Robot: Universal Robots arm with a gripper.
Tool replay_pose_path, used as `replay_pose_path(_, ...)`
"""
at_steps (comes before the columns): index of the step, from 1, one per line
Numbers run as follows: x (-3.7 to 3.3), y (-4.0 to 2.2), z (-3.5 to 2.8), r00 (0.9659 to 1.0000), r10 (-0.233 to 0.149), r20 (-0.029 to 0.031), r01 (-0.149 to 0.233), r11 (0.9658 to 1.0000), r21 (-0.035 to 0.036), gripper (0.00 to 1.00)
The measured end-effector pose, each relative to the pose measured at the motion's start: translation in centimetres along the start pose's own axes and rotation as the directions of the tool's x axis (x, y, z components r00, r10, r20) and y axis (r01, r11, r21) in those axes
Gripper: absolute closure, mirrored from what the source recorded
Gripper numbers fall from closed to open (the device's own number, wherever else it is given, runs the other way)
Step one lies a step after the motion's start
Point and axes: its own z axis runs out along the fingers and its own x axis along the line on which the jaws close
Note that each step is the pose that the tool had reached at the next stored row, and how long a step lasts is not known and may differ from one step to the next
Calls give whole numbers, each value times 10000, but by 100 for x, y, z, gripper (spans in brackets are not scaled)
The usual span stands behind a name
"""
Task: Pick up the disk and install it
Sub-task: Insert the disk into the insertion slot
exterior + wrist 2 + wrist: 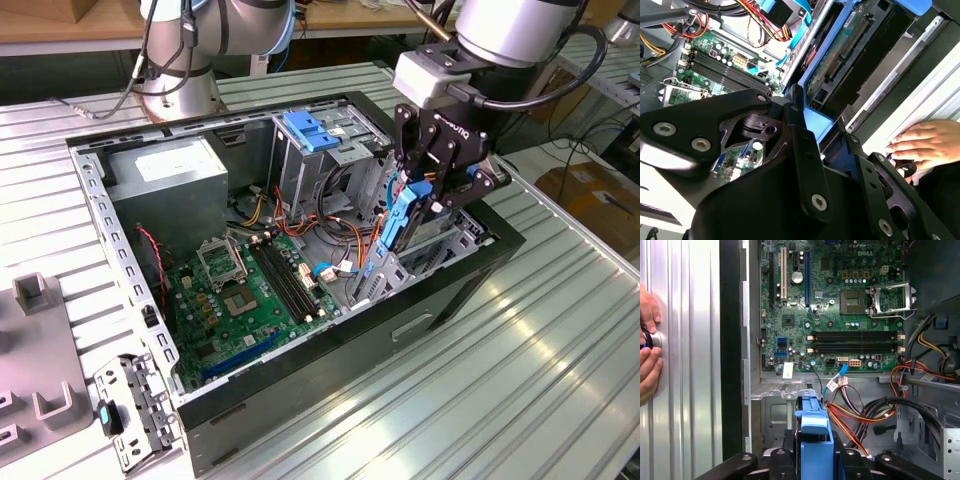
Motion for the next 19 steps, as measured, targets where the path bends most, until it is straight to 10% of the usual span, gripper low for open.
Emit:
replay_pose_path(13, -5, -1, 160, 10000, 0, 1, 0, 10000, 2, 57)
replay_pose_path(19, -9, -1, 266, 10000, 0, 2, 0, 10000, 2, 89)
